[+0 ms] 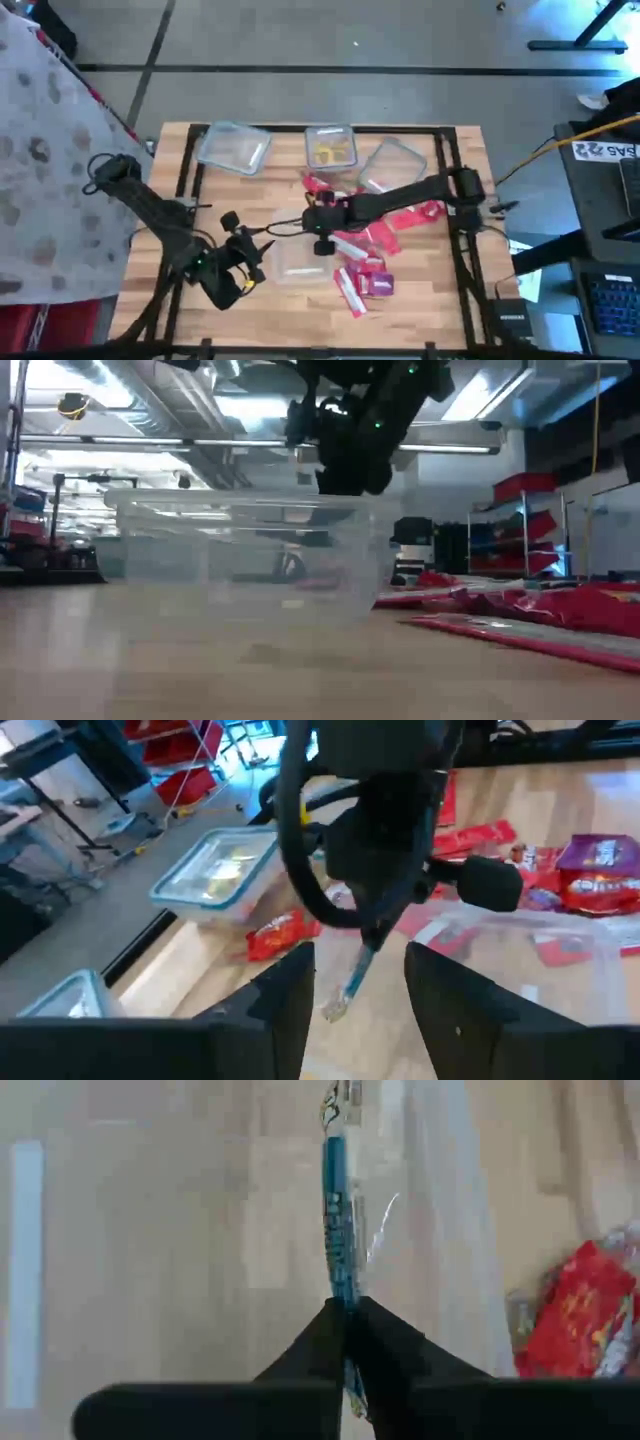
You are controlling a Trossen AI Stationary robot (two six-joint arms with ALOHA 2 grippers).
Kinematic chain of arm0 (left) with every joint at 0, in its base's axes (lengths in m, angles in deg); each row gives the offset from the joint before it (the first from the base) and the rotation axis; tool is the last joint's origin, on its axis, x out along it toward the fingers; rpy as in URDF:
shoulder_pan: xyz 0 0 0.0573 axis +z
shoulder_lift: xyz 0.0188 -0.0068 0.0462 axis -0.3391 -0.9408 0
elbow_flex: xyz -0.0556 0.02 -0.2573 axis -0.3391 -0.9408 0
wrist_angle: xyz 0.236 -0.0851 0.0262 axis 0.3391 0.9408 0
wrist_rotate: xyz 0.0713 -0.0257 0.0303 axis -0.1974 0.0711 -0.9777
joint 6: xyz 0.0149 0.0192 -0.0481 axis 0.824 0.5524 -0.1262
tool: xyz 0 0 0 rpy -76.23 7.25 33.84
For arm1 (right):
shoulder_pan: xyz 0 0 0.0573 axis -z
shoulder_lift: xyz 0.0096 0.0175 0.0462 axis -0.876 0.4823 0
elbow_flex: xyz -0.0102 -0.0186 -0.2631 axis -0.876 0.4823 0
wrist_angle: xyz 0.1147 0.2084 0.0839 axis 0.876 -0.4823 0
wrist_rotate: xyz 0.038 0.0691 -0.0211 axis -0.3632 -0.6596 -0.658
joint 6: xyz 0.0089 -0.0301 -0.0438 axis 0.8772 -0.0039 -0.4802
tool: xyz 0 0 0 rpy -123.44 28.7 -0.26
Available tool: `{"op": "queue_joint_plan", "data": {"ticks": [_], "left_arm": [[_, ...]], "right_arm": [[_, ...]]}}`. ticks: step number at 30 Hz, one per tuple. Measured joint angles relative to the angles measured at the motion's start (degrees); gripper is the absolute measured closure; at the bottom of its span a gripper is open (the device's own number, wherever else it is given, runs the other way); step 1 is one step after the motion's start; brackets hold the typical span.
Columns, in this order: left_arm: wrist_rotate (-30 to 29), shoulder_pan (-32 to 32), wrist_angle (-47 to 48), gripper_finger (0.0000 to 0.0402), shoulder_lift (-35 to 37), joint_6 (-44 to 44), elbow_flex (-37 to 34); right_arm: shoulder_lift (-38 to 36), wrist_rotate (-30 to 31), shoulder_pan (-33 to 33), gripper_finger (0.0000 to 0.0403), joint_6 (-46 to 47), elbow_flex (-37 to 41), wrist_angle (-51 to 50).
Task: Sort candy
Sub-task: Put the blue candy stick into the rectangular transparent bin, then put the red candy stick into the rectangular transparent bin
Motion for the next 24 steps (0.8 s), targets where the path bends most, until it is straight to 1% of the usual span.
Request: {"op": "queue_joint_plan", "data": {"ticks": [5,8,11,13,17,21,24], "left_arm": [[0.0,0.07,-0.16,0.0259,-0.02,-0.3,0.0],[0.0,0.07,-0.23,0.0259,-0.02,-0.51,0.0],[0.02,0.07,-0.25,0.0259,-0.04,-0.65,0.0],[0.0,0.07,-0.21,0.0259,-0.04,-0.67,0.0],[0.0,0.07,-0.14,0.0259,-0.04,-0.79,0.0],[0.0,0.07,-0.1,0.0259,-0.04,-1.54,0.0],[0.02,0.07,-0.18,0.0259,-0.07,-1.73,0.0]], "right_arm": [[0.16,1.38,0.0,0.03,-0.97,0.04,0.9],[-0.08,2.57,0.0,0.0276,-0.21,-0.38,0.96],[-1.74,5.26,-0.76,0.0271,-0.84,-1.64,0.64],[-4.19,8.8,-1.8,0.027,-1.89,-2.13,-0.89],[-10.26,12.88,-5.46,0.0269,-2.25,-2.29,-7.16],[-16.09,14.07,-10.15,0.0269,3.32,-1.49,-16.3],[-19.42,14.74,-13.41,0.0269,10.6,2.43,-19.97]]}}
